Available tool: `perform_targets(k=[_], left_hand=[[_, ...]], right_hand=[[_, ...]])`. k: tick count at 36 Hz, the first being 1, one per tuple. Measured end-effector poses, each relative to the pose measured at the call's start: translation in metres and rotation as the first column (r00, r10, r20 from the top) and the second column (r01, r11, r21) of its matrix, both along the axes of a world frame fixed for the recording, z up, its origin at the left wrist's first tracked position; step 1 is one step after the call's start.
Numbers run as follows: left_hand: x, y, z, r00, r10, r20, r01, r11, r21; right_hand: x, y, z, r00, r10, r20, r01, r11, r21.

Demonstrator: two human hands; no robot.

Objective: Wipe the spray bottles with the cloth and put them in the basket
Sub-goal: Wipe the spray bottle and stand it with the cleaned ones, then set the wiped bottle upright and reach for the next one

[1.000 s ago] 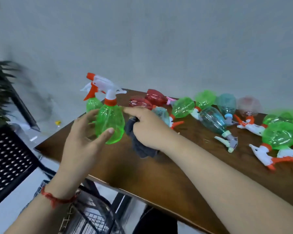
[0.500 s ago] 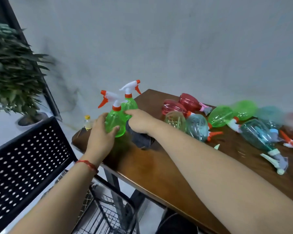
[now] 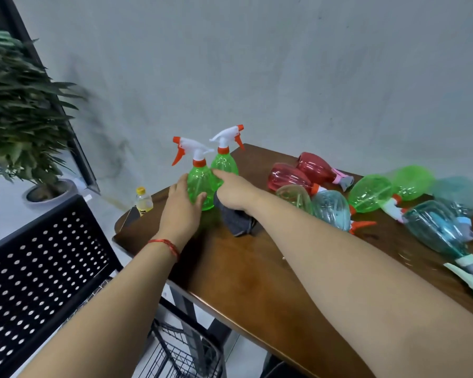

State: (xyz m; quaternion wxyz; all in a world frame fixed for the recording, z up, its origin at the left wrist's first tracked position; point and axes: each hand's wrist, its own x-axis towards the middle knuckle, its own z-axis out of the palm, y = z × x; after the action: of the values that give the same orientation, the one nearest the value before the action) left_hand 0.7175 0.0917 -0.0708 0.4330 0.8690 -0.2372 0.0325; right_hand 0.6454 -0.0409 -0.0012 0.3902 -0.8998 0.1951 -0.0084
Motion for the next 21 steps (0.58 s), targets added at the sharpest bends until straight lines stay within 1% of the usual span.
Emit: perform_targets(k=[7,12,14,16,18,21], left_hand=[[0.010,-0.041,0.010,0.999,-0.040,-0.018,0.041,0.999,0.026],[0.016,-0.068,0.017,0.998,-0.057,-0.036,0.059,0.997,0.045],[0.016,-0.075,0.020,0.997,-0.051,-0.055,0.053,0.998,0.040],[0.012,-0.077,0.022,0.994,-0.033,-0.104,0.035,0.999,0.011],[0.002,-0.072,0.022,0.990,-0.005,-0.142,0.001,0.999,-0.032],[-0.019,-0.060,0.025,0.995,0.013,-0.094,-0.029,0.985,-0.172]], right_hand=[[0.011,-0.031,0.003,0.997,-0.071,-0.010,0.072,0.997,0.014],[0.018,-0.048,0.008,0.991,-0.131,-0.003,0.131,0.988,0.079],[0.019,-0.052,0.011,0.988,-0.151,0.015,0.149,0.986,0.078],[0.014,-0.056,0.015,0.982,-0.178,0.061,0.174,0.982,0.071],[0.004,-0.059,0.020,0.967,-0.213,0.139,0.201,0.975,0.098],[-0.018,-0.065,0.025,0.935,-0.257,0.246,0.214,0.958,0.190]])
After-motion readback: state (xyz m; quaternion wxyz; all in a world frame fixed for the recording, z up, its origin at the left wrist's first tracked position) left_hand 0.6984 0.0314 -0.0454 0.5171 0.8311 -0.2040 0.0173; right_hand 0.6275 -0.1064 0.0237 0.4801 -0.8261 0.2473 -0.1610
